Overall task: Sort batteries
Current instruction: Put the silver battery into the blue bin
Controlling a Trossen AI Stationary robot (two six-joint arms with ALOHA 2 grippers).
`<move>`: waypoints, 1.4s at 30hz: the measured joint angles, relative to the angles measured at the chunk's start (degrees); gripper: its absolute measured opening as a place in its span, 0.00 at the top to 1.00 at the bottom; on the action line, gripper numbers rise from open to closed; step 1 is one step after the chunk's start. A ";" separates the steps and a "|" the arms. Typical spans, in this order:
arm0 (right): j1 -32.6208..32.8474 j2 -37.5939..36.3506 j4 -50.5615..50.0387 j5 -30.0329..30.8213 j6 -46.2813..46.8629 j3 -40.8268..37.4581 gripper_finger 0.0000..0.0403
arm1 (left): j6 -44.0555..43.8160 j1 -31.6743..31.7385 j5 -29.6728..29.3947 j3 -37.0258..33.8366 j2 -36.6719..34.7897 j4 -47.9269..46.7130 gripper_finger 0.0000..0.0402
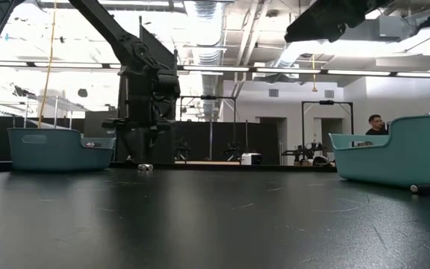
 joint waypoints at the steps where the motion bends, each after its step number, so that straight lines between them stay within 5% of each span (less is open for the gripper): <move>1: 0.26 0.00 -0.59 -0.02 0.22 0.00 0.63 | -0.07 -0.01 0.07 0.00 0.00 -0.28 0.51; 12: 2.83 0.00 -0.97 -0.08 1.00 0.00 0.63 | -0.92 0.29 5.16 -2.23 0.02 2.74 0.51; 42: 2.51 0.00 -1.07 -0.09 0.83 0.02 0.63 | -2.72 1.15 2.12 -5.62 5.05 10.55 0.54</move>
